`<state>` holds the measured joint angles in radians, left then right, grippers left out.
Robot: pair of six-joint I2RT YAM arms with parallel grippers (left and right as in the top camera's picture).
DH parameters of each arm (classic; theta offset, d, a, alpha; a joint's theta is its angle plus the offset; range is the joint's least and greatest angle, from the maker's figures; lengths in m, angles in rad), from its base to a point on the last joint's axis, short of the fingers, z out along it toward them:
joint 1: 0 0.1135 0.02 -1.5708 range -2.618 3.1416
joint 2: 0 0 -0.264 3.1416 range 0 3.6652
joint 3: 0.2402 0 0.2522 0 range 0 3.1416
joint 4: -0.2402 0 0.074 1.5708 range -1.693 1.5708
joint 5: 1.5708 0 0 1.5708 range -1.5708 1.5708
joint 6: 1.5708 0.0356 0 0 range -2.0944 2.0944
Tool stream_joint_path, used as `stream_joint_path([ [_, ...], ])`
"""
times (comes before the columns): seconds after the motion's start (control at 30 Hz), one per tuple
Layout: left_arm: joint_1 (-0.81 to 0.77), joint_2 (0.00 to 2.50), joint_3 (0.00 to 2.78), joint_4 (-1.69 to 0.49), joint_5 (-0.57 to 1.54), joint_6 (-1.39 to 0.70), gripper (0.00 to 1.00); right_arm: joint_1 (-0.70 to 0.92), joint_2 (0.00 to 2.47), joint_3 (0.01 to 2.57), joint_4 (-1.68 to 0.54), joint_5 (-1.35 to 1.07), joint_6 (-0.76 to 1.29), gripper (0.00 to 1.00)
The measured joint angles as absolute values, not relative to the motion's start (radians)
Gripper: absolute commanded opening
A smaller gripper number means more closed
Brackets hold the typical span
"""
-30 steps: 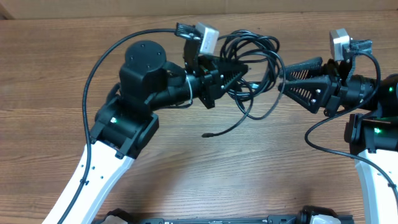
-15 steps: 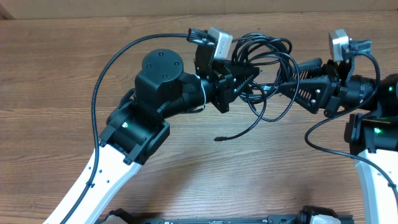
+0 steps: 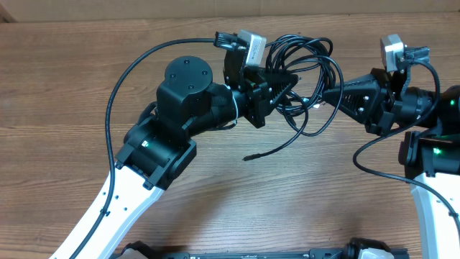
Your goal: Untangle cables
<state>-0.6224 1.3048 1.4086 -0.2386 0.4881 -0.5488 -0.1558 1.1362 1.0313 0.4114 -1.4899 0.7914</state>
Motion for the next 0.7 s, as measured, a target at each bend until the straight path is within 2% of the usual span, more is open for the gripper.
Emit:
stream_joint_path([
  [0.03, -0.622, 1.305, 1.409, -0.239, 0.485, -0.549, 0.08, -0.156, 1.136, 1.031, 0.411, -1.494, 0.792, 0.04],
  [0.1, -0.625, 1.305, 1.409, -0.239, 0.474, -0.55, 0.28, -0.156, 1.136, 1.031, 0.41, -1.502, 0.793, 0.04],
  [0.27, -0.628, 1.306, 1.409, -0.181, 0.418, -0.594, 0.3, -0.157, 1.137, 1.031, 0.333, -1.534, 0.799, 0.04],
  [0.37, -0.629, 1.306, 1.409, -0.152, 0.406, -0.606, 0.43, -0.157, 1.137, 1.031, 0.326, -1.536, 0.804, 0.04],
  [0.63, -0.629, 1.306, 1.409, -0.117, 0.376, -0.63, 0.56, -0.157, 1.137, 1.031, 0.297, -1.536, 0.808, 0.04],
  [0.7, -0.628, 1.306, 1.409, -0.11, 0.372, -0.63, 0.56, -0.157, 1.137, 1.031, 0.297, -1.536, 0.808, 0.04],
])
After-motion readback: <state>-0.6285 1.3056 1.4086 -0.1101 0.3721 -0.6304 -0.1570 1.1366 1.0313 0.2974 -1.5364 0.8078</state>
